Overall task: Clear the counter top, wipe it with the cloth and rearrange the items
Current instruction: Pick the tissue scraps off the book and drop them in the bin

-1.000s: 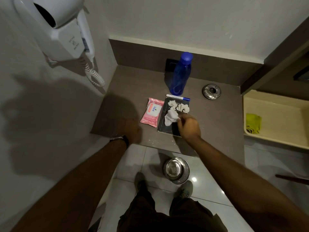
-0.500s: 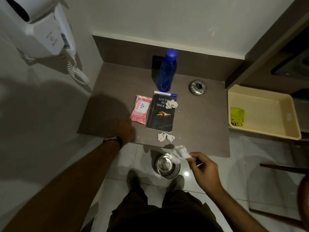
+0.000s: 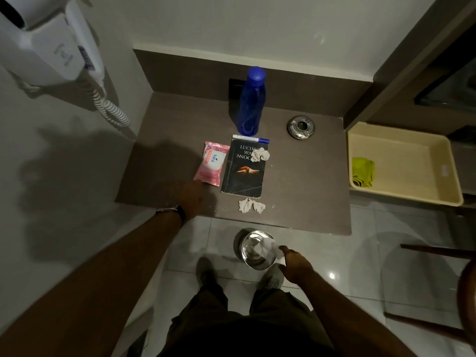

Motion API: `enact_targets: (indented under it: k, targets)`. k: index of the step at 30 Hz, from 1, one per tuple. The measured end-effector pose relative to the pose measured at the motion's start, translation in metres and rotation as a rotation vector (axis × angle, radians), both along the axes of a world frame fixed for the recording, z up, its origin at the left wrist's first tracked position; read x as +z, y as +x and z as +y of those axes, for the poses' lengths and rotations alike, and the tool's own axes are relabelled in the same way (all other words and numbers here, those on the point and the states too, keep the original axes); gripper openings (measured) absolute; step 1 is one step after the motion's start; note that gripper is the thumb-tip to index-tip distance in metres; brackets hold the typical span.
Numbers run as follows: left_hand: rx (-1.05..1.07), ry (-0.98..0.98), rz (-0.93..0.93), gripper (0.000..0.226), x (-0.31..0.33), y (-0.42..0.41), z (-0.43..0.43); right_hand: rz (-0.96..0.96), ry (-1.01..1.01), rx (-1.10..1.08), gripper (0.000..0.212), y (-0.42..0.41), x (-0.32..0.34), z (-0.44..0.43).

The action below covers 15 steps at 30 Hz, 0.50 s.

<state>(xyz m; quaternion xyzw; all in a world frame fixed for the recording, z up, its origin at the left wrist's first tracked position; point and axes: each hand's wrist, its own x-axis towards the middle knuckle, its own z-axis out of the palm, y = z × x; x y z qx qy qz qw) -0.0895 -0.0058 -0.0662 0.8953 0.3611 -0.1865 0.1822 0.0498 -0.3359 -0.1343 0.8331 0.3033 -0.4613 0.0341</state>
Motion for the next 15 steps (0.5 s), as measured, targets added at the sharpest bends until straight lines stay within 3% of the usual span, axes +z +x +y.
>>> enact_targets:
  k: [2,7,15]
  targets:
    - [-0.013,0.019,-0.014,0.034,-0.003,-0.002,-0.002,0.081,-0.061,-0.006,0.067,0.004,-0.004,-0.004]
    - [0.000,0.061,-0.044,0.034,0.004,-0.012,0.001,0.076,-0.030,0.102,0.036,0.002,0.000,-0.007]
    - [-0.031,0.066,0.052,0.040,0.012,-0.009,0.011,-0.342,0.630,0.171,0.025,0.011,0.044,0.070]
